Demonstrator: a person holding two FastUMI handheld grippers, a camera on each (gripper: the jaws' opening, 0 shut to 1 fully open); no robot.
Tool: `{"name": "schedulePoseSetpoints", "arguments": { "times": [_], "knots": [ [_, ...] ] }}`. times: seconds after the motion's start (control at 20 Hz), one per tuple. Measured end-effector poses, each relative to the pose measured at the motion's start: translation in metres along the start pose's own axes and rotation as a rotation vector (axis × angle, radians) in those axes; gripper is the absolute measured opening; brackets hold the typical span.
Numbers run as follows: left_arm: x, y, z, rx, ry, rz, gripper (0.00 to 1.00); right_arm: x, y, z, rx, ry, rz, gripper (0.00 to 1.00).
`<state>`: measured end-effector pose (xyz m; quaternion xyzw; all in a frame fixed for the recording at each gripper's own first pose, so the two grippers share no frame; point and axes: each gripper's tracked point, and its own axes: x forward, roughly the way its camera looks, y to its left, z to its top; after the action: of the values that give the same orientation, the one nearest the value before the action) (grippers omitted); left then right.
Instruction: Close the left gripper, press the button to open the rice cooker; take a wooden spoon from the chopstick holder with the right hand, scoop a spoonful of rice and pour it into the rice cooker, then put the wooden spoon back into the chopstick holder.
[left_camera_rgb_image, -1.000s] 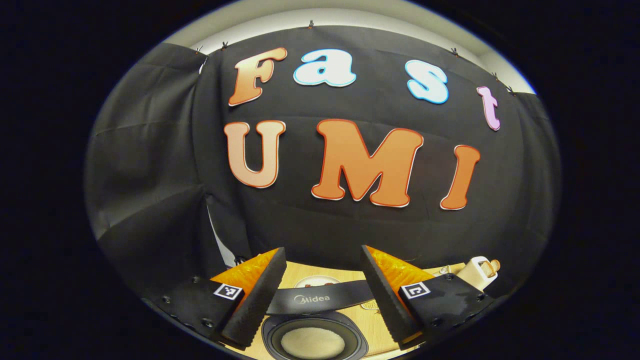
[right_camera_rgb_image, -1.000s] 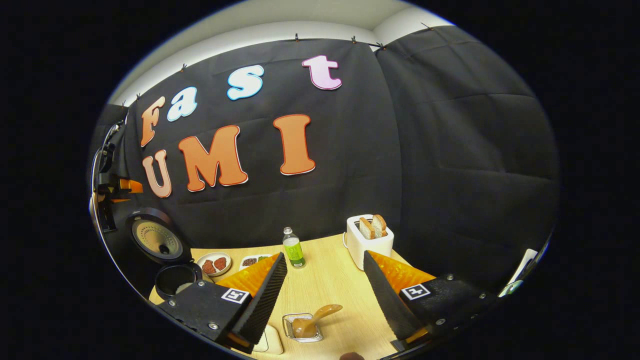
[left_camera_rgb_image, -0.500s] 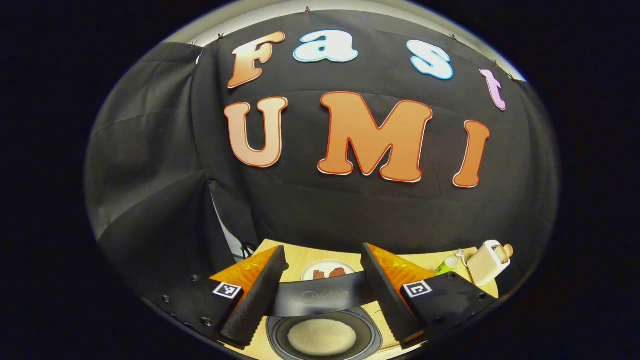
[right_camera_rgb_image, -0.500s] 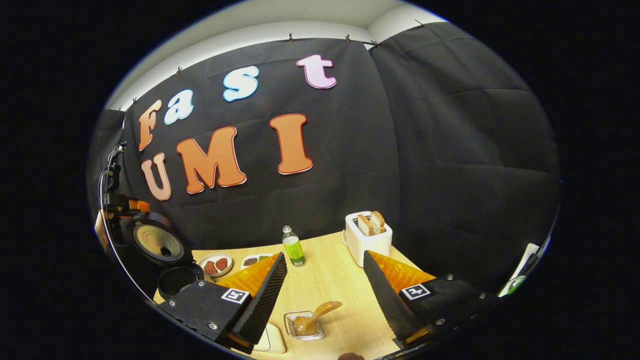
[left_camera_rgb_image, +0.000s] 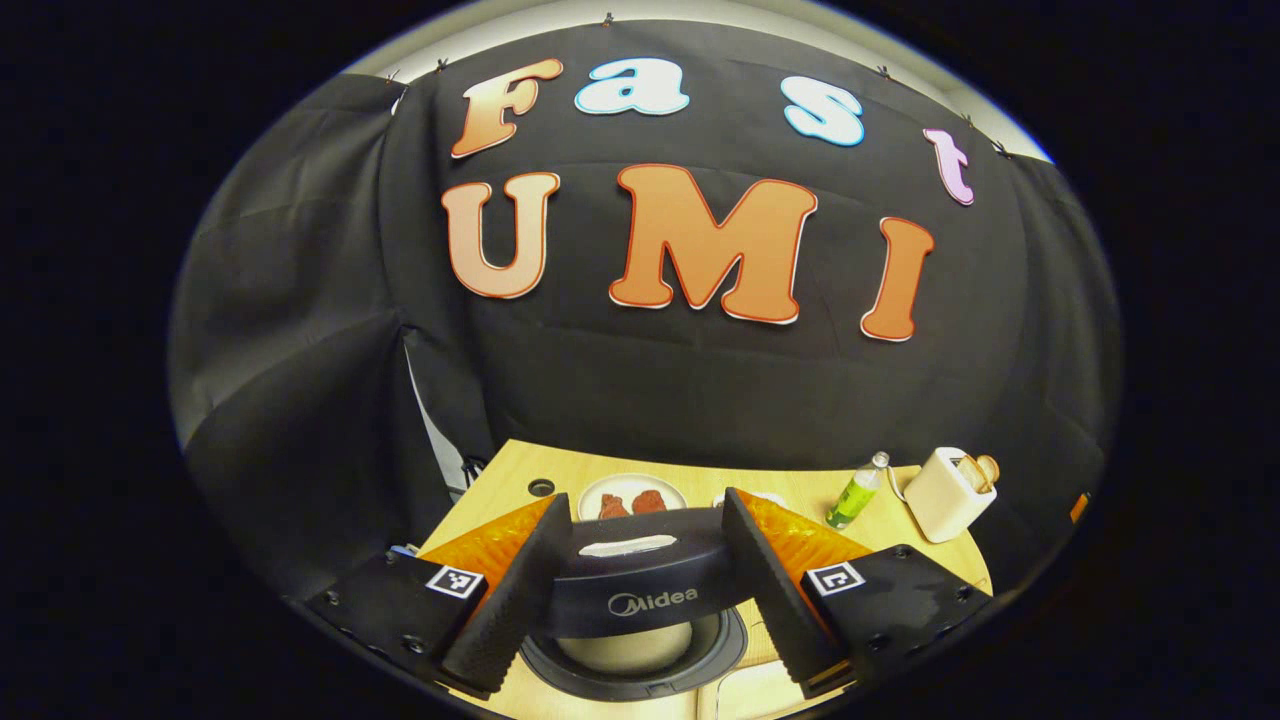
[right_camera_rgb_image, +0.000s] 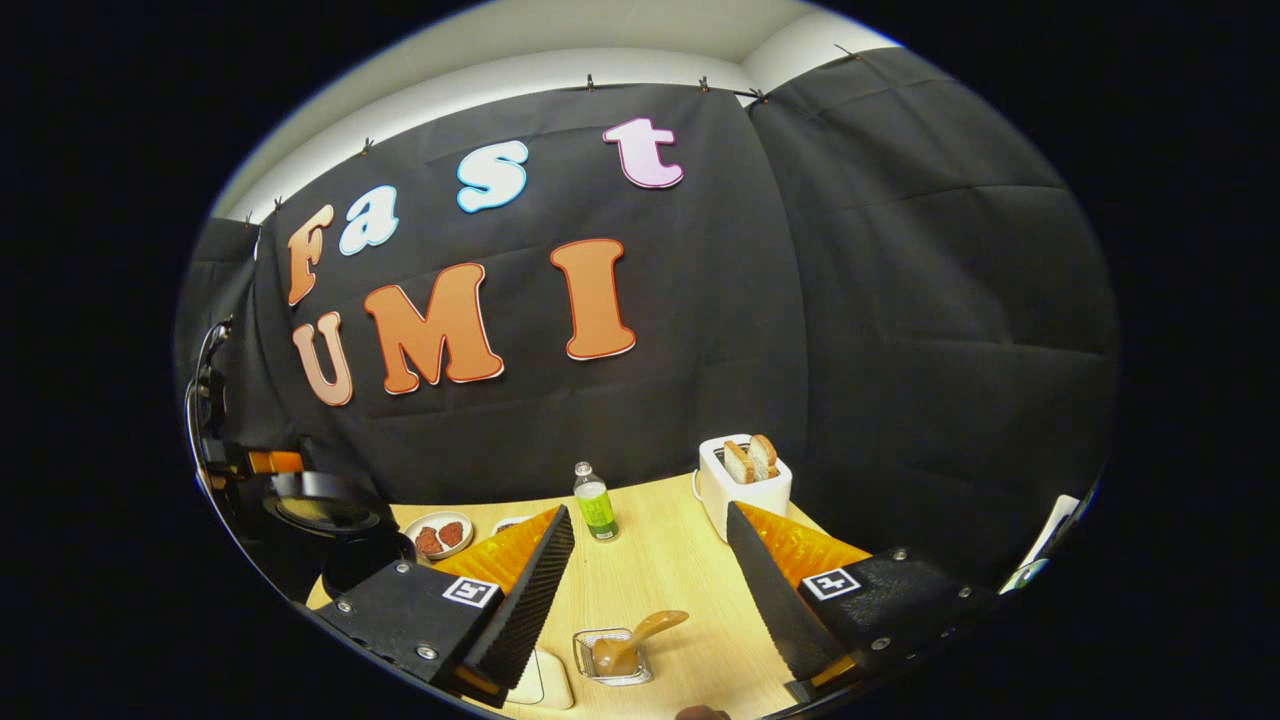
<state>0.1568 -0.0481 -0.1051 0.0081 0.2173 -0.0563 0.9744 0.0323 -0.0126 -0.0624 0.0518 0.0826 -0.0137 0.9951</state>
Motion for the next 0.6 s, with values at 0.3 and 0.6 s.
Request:
{"name": "schedulePoseSetpoints", "arguments": {
  "times": [0.3, 0.6],
  "knots": [
    [-0.02, 0.0, -0.065, -0.001, 0.015, 0.026, 0.99, -0.002, 0.012, -0.011, -0.014, 0.026, 0.034, 0.95],
    [-0.022, 0.006, -0.108, 0.036, -0.03, 0.045, 1.0, -0.003, 0.022, -0.023, 0.004, 0.057, 0.06, 0.95]
  ]
}}
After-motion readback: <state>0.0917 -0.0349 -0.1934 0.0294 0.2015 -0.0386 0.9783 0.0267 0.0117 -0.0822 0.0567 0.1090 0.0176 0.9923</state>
